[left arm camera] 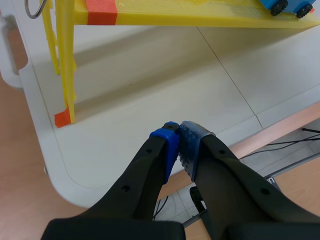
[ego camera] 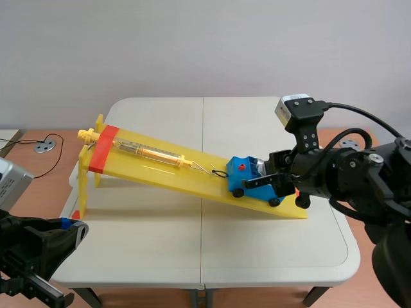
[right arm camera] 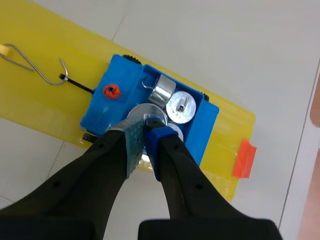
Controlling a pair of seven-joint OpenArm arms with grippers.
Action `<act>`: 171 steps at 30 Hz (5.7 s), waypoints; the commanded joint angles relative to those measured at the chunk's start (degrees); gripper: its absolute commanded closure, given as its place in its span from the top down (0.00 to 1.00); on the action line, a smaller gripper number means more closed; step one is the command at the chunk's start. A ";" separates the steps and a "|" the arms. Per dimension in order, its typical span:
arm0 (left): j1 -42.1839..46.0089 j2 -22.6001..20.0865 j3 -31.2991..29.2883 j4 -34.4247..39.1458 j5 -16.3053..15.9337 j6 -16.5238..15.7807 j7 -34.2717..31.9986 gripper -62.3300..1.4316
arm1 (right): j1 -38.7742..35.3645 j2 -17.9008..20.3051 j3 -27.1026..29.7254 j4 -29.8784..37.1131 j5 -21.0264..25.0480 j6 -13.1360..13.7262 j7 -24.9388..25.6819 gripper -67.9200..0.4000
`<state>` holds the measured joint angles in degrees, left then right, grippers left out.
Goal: Place the four metal weights on the blue cart on the ramp.
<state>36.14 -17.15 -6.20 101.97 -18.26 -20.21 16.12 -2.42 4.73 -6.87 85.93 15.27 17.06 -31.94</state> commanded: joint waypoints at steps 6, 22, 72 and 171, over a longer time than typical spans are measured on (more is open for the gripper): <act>-1.88 0.28 -0.83 3.28 -2.97 -1.18 -5.55 0.06 | 7.06 0.28 0.04 1.18 1.44 -2.51 11.13 0.02; -1.90 0.28 -0.83 3.28 -2.97 -1.18 -5.55 0.07 | 9.09 -0.44 0.07 -0.15 1.90 4.50 12.15 0.28; -20.68 14.64 16.09 6.40 23.56 6.23 -4.74 0.06 | -54.25 22.86 33.40 30.32 23.93 22.03 -1.22 0.30; 5.07 7.23 16.44 23.89 19.10 17.09 2.97 1.00 | -26.93 10.80 18.62 29.00 18.56 18.05 11.65 0.97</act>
<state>41.25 -9.69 11.97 120.42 2.52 -6.31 26.46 -31.90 14.59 9.91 110.54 32.18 35.79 -28.93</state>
